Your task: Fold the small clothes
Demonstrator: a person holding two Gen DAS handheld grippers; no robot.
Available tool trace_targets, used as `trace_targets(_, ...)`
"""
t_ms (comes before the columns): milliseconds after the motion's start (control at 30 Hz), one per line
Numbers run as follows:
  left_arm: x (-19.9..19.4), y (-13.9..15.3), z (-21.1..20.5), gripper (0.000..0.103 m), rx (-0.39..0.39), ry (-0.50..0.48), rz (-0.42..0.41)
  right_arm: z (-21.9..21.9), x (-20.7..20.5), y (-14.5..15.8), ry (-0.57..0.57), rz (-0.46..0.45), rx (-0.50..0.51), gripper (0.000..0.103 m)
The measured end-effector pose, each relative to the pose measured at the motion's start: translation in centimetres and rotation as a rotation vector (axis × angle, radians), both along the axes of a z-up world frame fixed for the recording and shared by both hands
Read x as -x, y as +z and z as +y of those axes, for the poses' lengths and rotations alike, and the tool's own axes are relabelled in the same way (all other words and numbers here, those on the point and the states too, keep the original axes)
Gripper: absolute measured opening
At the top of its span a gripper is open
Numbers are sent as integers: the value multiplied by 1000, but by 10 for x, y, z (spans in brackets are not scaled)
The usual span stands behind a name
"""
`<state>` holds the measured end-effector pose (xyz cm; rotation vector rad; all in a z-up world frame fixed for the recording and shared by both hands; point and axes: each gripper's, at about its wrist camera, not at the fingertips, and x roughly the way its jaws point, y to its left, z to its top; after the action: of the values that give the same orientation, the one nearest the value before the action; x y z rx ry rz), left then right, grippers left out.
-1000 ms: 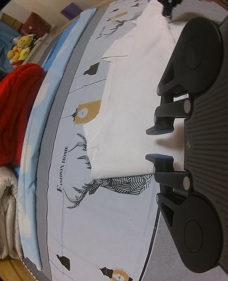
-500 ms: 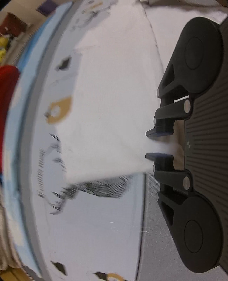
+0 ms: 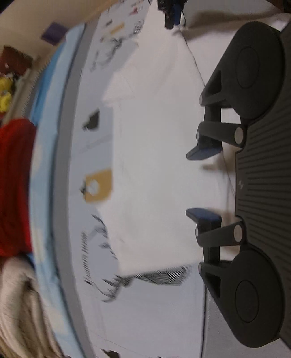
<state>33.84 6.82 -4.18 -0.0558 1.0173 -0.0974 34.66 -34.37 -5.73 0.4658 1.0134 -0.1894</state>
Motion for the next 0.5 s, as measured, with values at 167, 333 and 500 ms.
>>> trace_targets(167,3,0,-15,56,-22,-30,-19,-2,2,24,-2,-125,38,28)
trace_targets(333,9,9,-6,56,3,-19,-45,-20,5,39,-17,-211,75,28)
trace_targets(500,7,12,1,56,9,1,-48,-38,8,48,-35,-256,95,28)
